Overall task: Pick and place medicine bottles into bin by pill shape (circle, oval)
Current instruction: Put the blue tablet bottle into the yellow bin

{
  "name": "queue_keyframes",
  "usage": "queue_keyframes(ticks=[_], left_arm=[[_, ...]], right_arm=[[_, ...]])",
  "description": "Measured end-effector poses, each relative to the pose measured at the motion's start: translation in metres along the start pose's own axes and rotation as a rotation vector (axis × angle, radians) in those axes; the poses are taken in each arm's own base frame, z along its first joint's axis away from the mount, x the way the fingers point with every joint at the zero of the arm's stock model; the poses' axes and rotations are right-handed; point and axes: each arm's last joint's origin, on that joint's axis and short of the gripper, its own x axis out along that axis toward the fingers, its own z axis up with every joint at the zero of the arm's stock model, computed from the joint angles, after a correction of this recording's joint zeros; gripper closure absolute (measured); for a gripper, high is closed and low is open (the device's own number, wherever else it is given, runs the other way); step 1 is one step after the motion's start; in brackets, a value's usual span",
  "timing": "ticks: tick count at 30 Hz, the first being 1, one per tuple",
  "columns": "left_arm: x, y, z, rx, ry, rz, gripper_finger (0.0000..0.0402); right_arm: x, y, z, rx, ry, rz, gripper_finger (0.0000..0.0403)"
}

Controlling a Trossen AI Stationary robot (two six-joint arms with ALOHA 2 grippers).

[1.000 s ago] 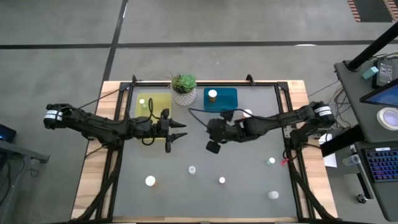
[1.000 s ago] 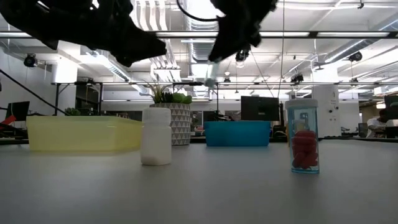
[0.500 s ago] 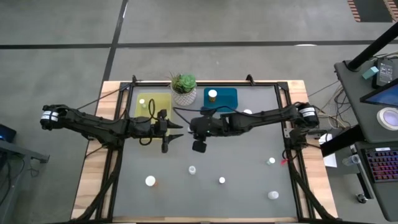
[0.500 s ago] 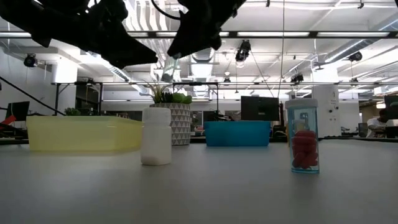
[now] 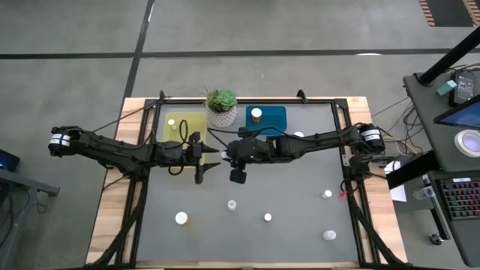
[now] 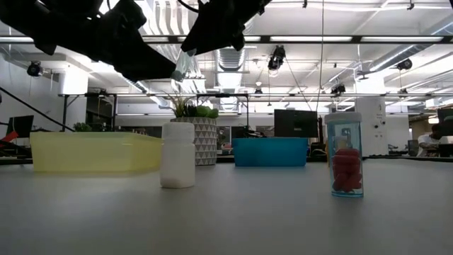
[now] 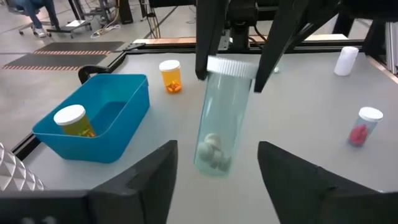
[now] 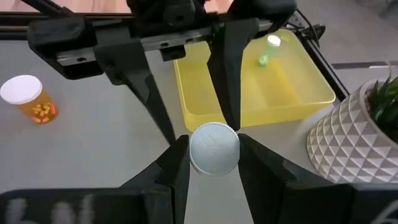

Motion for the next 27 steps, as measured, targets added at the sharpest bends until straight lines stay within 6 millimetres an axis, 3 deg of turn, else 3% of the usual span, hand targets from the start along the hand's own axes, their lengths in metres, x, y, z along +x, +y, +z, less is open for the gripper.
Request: queue_keyframes(ticks=[5,14,18,27], left_arm=[[0.000,0.000,-0.002,-0.001,0.003,-0.001,0.0162],[0.011,-0.002,-0.004,-0.036,-0.016,0.002,0.0163],[0.015,-0.003,-0.009,-0.047,0.011,0.016,0.0188],[0.015,-0.003,-0.008,-0.051,0.002,0.017,0.0284]], right_arm=[[0.000,0.000,0.002,-0.013,-0.018,0.000,0.0292],[0.000,0.000,0.003,-0.024,-0.028,0.000,0.0292],[0.000,0.000,0.003,-0.027,-0.028,0.000,0.0291],[0.000,0.000,0.003,-0.042,-0.028,-0.001,0.0291]])
